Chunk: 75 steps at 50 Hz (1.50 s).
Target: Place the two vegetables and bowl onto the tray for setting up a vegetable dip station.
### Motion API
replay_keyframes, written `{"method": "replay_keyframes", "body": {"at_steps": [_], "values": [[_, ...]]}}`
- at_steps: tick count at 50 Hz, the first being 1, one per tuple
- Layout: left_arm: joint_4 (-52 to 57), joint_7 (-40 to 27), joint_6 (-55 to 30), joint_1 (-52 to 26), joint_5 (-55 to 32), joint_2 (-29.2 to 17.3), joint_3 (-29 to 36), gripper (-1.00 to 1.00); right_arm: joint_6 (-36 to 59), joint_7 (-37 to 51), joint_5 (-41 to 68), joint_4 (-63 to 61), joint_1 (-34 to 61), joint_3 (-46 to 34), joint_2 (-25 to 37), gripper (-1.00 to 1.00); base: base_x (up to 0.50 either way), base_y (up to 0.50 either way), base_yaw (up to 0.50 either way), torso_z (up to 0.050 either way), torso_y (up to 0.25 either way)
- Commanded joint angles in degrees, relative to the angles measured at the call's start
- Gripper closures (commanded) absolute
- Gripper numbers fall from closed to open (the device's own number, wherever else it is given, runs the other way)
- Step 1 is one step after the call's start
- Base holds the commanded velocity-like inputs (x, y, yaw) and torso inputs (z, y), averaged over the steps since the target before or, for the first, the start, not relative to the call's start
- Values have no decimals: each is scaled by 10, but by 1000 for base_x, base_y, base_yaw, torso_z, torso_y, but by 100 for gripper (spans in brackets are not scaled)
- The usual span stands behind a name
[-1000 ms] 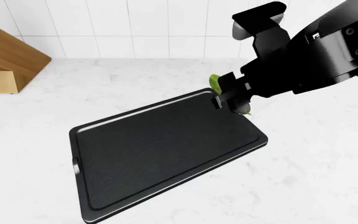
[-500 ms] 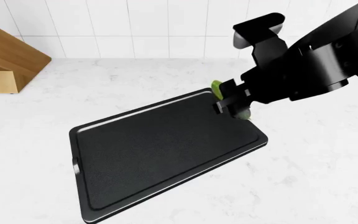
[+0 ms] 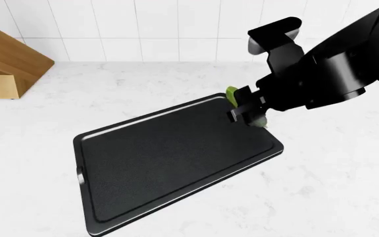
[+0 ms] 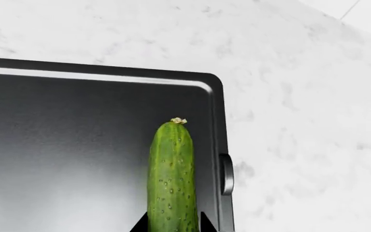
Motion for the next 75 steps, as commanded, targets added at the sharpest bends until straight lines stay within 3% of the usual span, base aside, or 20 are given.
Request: {"method": "replay_keyframes", "body": {"at_steps": [1,20,21,49,75], "values": [[-1,-2,2,-1,0,1,-1,100,-5,-4,-8,-6,-3,-3,1,100,0,0,0,0,0],[-1,-1,2,0,0,0,-1,100,-12,-24,-30,-16,-4,-13,0,100,0,0,0,0,0],[-1,-1,1,-1,0,1,-1,100,-14,-25,-32,-15,-3,-14,0,-100,0,0,0,0,0],[1,-1,2,1,1,1,-1,100,-46,-13,-30,-33,10,2,5,-100,0,0,0,1,0],[31,-1,-2,45,-15,-13,13,100,-188,236,69,-333,-7,126,142,-100,0,0,0,0,0]]}}
